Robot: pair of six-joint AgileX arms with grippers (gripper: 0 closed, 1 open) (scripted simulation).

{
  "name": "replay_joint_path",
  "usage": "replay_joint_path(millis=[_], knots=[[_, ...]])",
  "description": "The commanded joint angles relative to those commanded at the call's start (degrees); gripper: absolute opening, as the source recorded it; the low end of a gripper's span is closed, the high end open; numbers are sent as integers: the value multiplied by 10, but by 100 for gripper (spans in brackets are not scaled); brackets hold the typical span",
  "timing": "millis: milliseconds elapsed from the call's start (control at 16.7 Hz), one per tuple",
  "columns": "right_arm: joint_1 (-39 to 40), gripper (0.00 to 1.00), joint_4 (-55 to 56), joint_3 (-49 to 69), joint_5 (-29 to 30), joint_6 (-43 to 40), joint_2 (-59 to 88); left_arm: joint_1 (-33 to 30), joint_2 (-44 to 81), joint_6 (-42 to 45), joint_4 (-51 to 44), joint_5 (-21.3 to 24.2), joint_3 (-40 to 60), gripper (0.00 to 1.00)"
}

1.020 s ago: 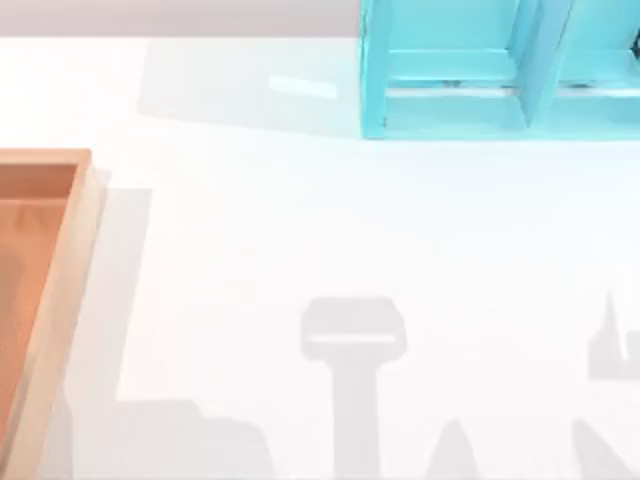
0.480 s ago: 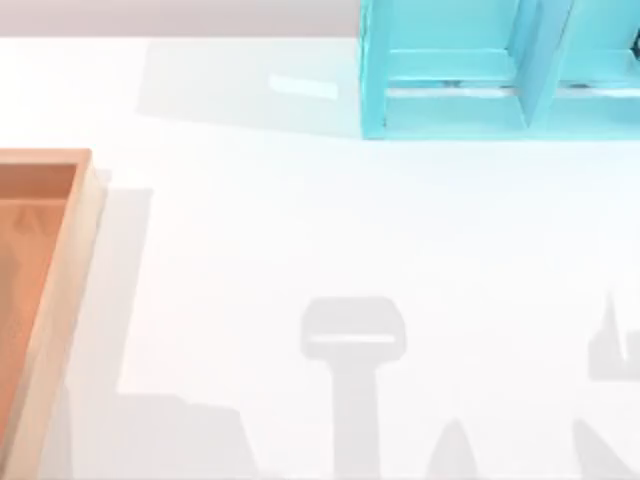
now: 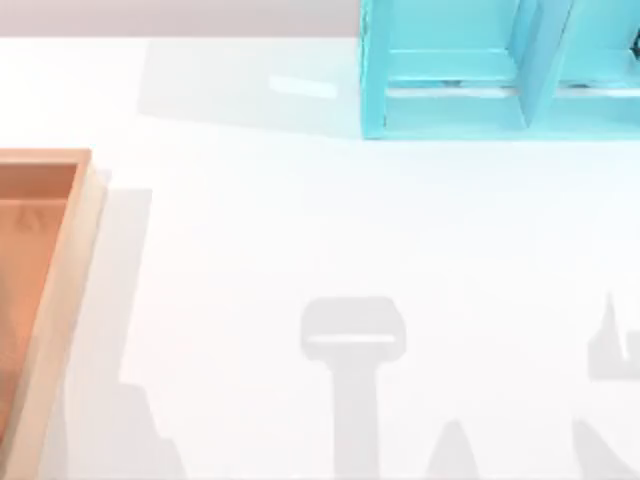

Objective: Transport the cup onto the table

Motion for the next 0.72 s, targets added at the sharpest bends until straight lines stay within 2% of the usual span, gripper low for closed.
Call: replay_joint_path(millis=[180,420,720], knots=[[0,100,0,0,0,0,0,2,10,2,35,0,-32,100],[0,100,0,0,0,0,0,3,11,2,36,0,-32,100],[0,100,0,0,0,0,0,3,11,2,36,0,-32,62]])
